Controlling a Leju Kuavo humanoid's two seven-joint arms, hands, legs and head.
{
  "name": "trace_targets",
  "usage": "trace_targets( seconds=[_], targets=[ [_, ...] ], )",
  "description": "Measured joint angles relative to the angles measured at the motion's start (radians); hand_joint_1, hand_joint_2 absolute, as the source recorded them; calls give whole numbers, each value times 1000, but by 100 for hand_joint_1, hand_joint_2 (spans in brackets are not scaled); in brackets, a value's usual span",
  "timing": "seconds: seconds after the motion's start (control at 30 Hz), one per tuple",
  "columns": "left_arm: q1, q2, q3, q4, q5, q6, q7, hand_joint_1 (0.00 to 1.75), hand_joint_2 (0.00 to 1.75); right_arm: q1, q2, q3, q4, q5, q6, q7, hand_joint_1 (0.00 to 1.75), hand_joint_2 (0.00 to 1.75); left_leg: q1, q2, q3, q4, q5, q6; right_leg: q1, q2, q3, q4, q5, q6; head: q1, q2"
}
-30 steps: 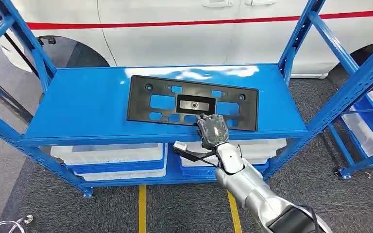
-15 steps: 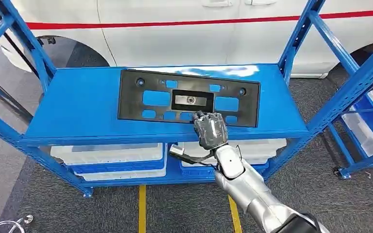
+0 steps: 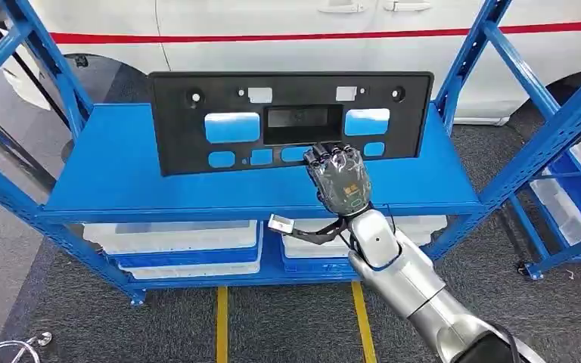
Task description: Take the parts from the cabinet and place them on the table.
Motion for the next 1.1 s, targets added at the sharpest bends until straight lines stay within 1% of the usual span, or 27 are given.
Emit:
trace_targets(
  seconds=[0.03, 0.07, 0.1, 0.13, 0.17, 0.2, 0.23, 0.3, 0.33, 0.37, 0.4, 0.43, 0.5, 0.53, 0.57, 0.6, 0.67, 0.7, 0.73, 0.83, 0.87, 0.9, 0.93, 1.0, 1.03, 1.07, 1.1],
  targets=[
    [0, 0, 0, 0, 0, 0, -1, 0, 175, 7, -6, 0, -9, 0, 4, -13, 175, 175, 0, -1, -4, 5, 0, 0, 0, 0, -12, 36, 0, 1, 0, 0],
    [0, 0, 0, 0, 0, 0, -2, 0, 175, 12, -11, 0, -17, 0, 6, -22, 175, 175, 0, -1, -7, 11, 0, 0, -2, -1, 2, 17, 24, 2, 0, 0],
    [-1, 0, 0, 0, 0, 0, -2, 0, 175, 13, -13, 0, -23, 0, 6, -27, 175, 175, 1, -2, -10, 16, -2, -2, -3, -1, 32, -35, 60, 2, 0, 0],
    [-2, 0, 0, 0, 0, 0, -2, 0, 175, 13, -16, 0, -29, 0, 9, -31, 175, 175, 1, -3, -12, 23, -5, -6, -4, -2, 78, -122, 103, 1, 0, 0],
    [-3, -1, 0, 0, 0, 0, -2, 0, 175, 13, -19, 0, -39, 0, 11, -36, 175, 175, 1, -3, -15, 32, -9, -12, -5, -2, 123, -209, 128, -1, 0, 0],
    [-4, -1, 0, 0, 0, 1, -2, 0, 175, 13, -21, 0, -43, 0, 13, -38, 175, 175, -2, -3, -23, 34, -10, -17, -1, -1, 140, -228, 97, -7, 0, 0],
    [-5, -1, 0, 0, 0, 1, -2, 0, 175, 16, -23, 0, -51, -1, 15, -44, 175, 175, -5, -5, -28, 39, -9, -20, 6, 1, 134, -231, 115, -14, 0, 0],
    [-5, 0, 0, 0, 0, 2, -2, 0, 175, 20, -29, 0, -60, -7, 25, -54, 175, 175, -5, -6, -30, 40, -3, -30, 7, 1, 127, -234, 113, -21, -1, 0],
    [-5, 0, 0, 0, 0, 2, -2, 0, 175, 21, -30, 0, -64, -8, 27, -56, 175, 175, -6, -6, -32, 40, 0, -35, 5, 0, 124, -236, 118, -28, 0, 0],
    [-5, 1, 0, 0, 0, 2, -2, 0, 175, 21, -33, 0, -68, -10, 28, -58, 175, 175, -3, -10, -37, 41, -13, -42, -5, -6, 122, -245, 125, -39, 0, 0],
    [-6, 0, 0, 0, 0, 3, -2, 0, 175, 21, -34, 0, -72, -12, 30, -60, 175, 175, -4, -8, -49, 70, -45, -51, -4, -6, 118, -250, 133, -49, -1, 0],
    [-7, 0, 0, 0, 0, 3, -2, 0, 175, 21, -36, 0, -76, -17, 32, -64, 175, 175, -4, -8, -73, 130, -94, -56, -3, -7, 111, -250, 139, -55, -1, 0],
    [-11, 0, 0, 0, 0, 3, -2, 0, 175, 23, -39, 0, -82, -23, 37, -70, 175, 175, -3, -8, -117, 279, -176, -63, -1, -9, 95, -247, 148, -57, 0, 0],
    [-13, 0, 0, 0, -1, 3, -2, 0, 175, 23, -41, 0, -82, -25, 40, -72, 175, 175, -3, -8, -125, 324, -190, -65, 2, -10, 86, -245, 153, -56, 0, 0],
    [-14, 0, 0, 0, -2, 3, 0, 0, 175, 25, -44, 0, -82, -27, 42, -74, 175, 175, -3, -8, -112, 324, -179, -65, 2, -10, 78, -242, 158, -55, 0, 0],
    [-15, 0, 0, 0, -2, 3, 2, 0, 175, 26, -47, 0, -85, -32, 45, -78, 175, 175, -3, -8, -81, 282, -151, -63, 2, -10, 68, -239, 163, -53, 0, 0],
    [-10, 0, 0, 0, -3, 3, 8, 0, 175, 27, -53, 0, -94, -44, 48, -83, 175, 175, 0, -8, 19, 117, -79, -60, 2, -9, 55, -235, 173, -48, 0, 0],
    [-6, 0, 0, 1, -3, 3, 10, 0, 175, 27, -56, 0, -99, -46, 48, -83, 175, 175, 2, -8, 55, 41, -82, -58, 5, -7, 50, -233, 179, -42, 0, 0],
    [-5, 1, -1, 1, -3, 3, 10, 0, 175, 27, -60, 0, -106, -49, 49, -83, 175, 175, -2, -11, 68, 18, -81, -50, 7, -6, 44, -233, 188, -36, 0, 0],
    [-5, 0, -1, 1, -3, 3, 10, 0, 175, 29, -68, -1, -114, -56, 51, -83, 175, 175, -6, -12, 50, 21, -59, -36, 6, -6, 43, -250, 218, -17, 0, 0],
    [-4, -1, -2, 1, -4, 3, 10, 0, 175, 31, -70, -1, -117, -59, 53, -84, 175, 175, 3, -9, 41, 2, -41, -28, 9, -4, 40, -252, 221, -11, 0, 0],
    [-6, -1, -2, 2, -5, 3, 10, 0, 175, 34, -72, -1, -119, -61, 55, -86, 175, 175, 3, -3, 38, 2, -28, -18, 6, -2, 30, -237, 185, -9, 0, 0],
    [-8, -1, -3, 2, -5, 3, 10, 0, 175, 35, -77, -1, -121, -61, 56, -87, 175, 175, 3, -3, 23, 1, -18, -6, 6, -2, 15, -191, 128, -9, 0, 0],
    [-10, -1, -3, 2, -5, 3, 10, 0, 175, 36, -82, -2, -122, -61, 57, -87, 175, 175, 0, -2, -7, 2, 2, -5, 7, -2, -22, -39, 15, -5, 0, 0],
    [-11, -1, -3, 2, -5, 3, 9, 0, 175, 39, -82, -2, -122, -61, 57, -87, 175, 175, -2, -2, -21, 4, 12, -4, 8, -2, -31, 22, -3, -4, 0, 0],
    [-12, -1, -3, 2, -5, 3, 7, 0, 175, 41, -83, -2, -122, -61, 57, -87, 175, 175, -4, -1, -36, 6, 22, -4, 9, -2, -26, 54, 14, -5, 0, 0],
    [-13, -1, -3, 2, -5, 3, 6, 0, 175, 43, -84, -2, -122, -61, 57, -87, 175, 175, -6, -1, -50, 10, 31, -4, 9, -2, -4, 46, 52, -8, 0, 0]
  ],
)
